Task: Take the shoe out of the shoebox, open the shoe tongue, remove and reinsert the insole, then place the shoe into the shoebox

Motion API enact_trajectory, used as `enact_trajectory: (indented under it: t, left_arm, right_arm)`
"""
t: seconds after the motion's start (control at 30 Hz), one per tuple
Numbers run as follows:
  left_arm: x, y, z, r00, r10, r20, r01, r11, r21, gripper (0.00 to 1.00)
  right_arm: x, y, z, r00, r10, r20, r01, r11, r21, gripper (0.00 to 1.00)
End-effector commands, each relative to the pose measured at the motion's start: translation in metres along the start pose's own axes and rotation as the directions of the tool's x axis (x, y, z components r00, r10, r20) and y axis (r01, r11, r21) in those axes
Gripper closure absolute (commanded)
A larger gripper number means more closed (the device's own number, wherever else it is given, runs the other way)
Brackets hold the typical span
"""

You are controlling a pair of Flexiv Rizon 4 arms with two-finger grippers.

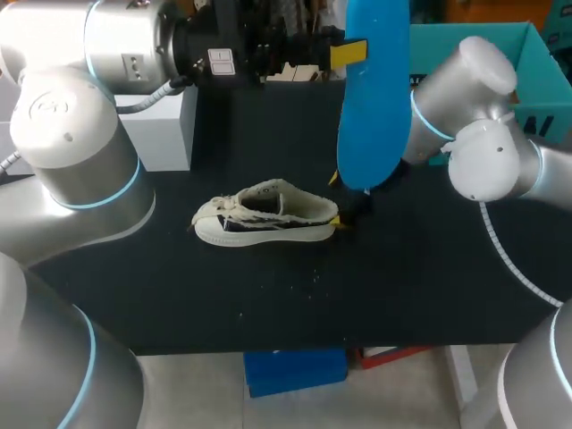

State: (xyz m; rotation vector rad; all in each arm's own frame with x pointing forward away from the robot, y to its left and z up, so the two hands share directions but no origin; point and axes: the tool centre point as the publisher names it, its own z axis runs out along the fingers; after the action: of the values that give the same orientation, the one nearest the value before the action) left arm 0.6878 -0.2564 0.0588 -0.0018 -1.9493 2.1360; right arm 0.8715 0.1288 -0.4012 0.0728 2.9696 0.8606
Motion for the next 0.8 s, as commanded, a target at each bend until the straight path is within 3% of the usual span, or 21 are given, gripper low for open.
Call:
enact_trajectory:
  t: [0.03, 0.8]
  left_arm:
    - [0.0, 0.001, 0.002, 1.0, 0.001, 0.003, -0.001, 1.0, 0.002, 1.0]
    - [0.0, 0.001, 0.002, 1.0, 0.001, 0.003, -0.001, 1.0, 0.002, 1.0]
  right_arm:
    - [0.002, -0.007, 0.01, 1.0, 0.003, 0.012, 0.001, 0.952, -0.305, 0.0]
    - [0.004, -0.024, 0.024, 0.999, 0.047, 0.001, -0.043, 0.925, -0.377, 0.0]
